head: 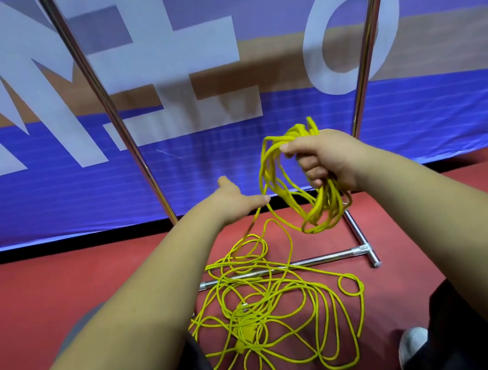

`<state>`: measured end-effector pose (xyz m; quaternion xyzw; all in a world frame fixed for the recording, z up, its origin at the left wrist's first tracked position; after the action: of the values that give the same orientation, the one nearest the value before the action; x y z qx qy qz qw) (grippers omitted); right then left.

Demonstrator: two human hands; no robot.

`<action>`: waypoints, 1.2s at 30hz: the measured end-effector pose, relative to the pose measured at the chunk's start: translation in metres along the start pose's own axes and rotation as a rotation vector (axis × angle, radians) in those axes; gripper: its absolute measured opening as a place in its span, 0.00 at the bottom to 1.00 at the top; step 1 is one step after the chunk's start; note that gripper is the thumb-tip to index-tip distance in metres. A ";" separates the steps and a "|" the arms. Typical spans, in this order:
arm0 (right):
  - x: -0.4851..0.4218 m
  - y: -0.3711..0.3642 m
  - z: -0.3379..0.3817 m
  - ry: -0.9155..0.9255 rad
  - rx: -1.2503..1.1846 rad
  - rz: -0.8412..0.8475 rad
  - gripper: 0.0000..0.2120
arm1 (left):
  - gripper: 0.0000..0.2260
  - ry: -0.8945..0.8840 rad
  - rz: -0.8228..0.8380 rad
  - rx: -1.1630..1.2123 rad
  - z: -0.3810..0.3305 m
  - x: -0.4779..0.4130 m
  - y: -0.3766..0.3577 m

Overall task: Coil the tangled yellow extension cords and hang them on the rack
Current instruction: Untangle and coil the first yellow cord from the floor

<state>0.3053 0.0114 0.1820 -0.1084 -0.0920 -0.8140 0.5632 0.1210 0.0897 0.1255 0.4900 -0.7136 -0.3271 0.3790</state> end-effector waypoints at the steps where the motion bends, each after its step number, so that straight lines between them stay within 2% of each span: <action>1: 0.007 -0.007 0.002 0.013 0.080 0.065 0.09 | 0.60 -0.085 -0.035 0.071 -0.008 -0.004 0.002; 4: 0.027 -0.024 0.000 0.026 0.249 0.250 0.11 | 0.64 -0.420 -0.080 0.209 -0.039 -0.001 0.011; 7: 0.037 -0.033 -0.005 -0.018 0.260 0.357 0.18 | 0.56 -0.575 0.026 0.409 -0.054 0.005 0.011; 9: 0.039 -0.033 -0.006 -0.048 0.244 0.382 0.19 | 0.44 -0.563 0.061 0.566 -0.057 0.005 0.013; 12: 0.040 -0.032 -0.007 -0.057 0.235 0.406 0.20 | 0.24 -0.526 0.031 0.634 -0.062 0.007 0.015; 17: 0.039 -0.026 -0.008 -0.042 0.274 0.363 0.17 | 0.15 -0.470 0.065 0.623 -0.062 0.003 0.008; 20: 0.041 -0.018 -0.002 0.000 0.279 0.272 0.14 | 0.12 -0.466 0.077 0.625 -0.063 0.003 0.009; 23: 0.047 -0.011 0.011 0.066 0.319 0.165 0.03 | 0.12 -0.476 0.022 0.652 -0.069 0.006 0.017; 26: 0.046 -0.007 0.016 0.126 0.416 0.113 0.06 | 0.13 -0.478 0.016 0.673 -0.074 0.008 0.022; 32: 0.031 0.005 0.024 0.305 0.649 -0.064 0.04 | 0.15 -0.528 -0.116 0.610 -0.078 0.004 0.028; 36: 0.025 0.006 0.033 0.342 0.526 -0.136 0.04 | 0.20 -0.475 -0.124 0.652 -0.068 -0.006 0.025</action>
<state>0.3047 -0.0048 0.2206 0.1857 -0.2106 -0.8044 0.5235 0.1698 0.0963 0.1792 0.5374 -0.8168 -0.2097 0.0081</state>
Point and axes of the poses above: each hand's wrist, its own x-axis away from the middle knuckle, its own y-axis out of the back of the hand, z = x × y, the point moved 10 cm from there along -x, towards the middle knuckle, and after that the axes turned 13 degrees about -z, right-handed, at the moved point
